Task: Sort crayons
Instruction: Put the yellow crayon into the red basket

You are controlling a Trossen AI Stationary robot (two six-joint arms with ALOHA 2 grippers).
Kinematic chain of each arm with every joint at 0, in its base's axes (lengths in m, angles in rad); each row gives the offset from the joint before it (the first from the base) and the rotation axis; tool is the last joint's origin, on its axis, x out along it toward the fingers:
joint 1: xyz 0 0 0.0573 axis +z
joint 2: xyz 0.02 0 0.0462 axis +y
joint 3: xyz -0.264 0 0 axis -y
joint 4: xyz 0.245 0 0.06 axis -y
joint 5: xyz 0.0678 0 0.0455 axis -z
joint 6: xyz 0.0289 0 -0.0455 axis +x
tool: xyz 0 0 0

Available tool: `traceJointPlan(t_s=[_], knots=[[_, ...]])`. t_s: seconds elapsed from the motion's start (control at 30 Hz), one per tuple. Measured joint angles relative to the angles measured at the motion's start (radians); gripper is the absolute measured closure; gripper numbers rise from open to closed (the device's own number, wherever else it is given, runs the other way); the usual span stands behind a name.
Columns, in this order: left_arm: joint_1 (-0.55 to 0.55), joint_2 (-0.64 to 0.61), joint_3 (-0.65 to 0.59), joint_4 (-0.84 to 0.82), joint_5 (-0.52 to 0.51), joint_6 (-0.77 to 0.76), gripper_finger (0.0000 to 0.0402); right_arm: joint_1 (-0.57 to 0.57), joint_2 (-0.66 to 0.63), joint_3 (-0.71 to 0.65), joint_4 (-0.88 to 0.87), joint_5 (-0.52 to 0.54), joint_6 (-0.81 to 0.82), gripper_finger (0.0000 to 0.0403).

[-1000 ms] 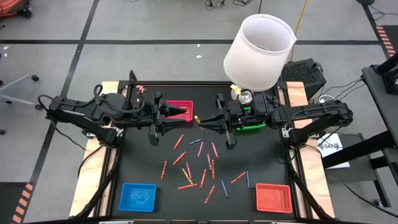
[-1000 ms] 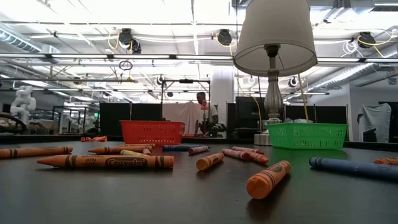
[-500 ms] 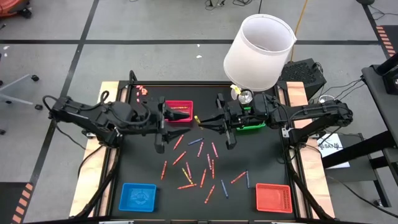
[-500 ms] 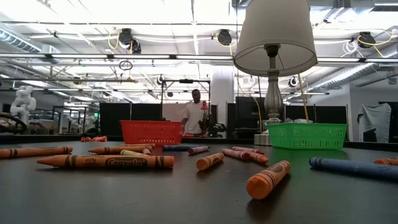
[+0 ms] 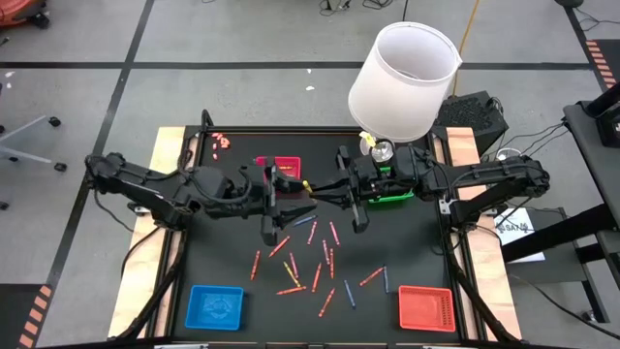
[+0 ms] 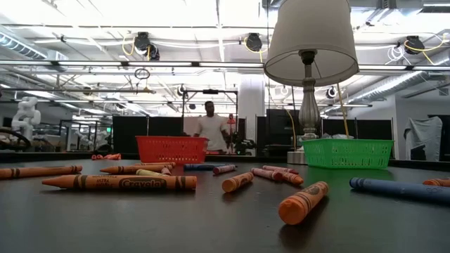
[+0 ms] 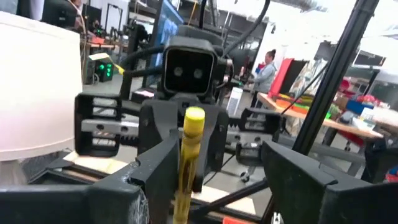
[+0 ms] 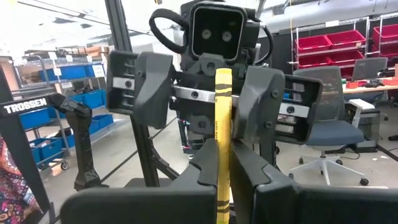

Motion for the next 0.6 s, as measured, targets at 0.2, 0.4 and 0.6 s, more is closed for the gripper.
traceJointPlan(t_s=[0.2,0.4,0.6], knots=[[0.0,0.013,0.0,0.047,-0.038,0.026,0.0176,0.0,0.0,0.0,-0.01,0.0,0.0,0.0403],[0.006,0.013,0.0,0.012,-0.04,0.025,0.0239,0.0,0.0,0.0,-0.01,0.0,0.0,0.0403],[0.007,0.013,0.0,0.013,-0.045,0.025,0.0317,0.001,0.0,0.0,-0.009,0.0,0.0,0.0403]])
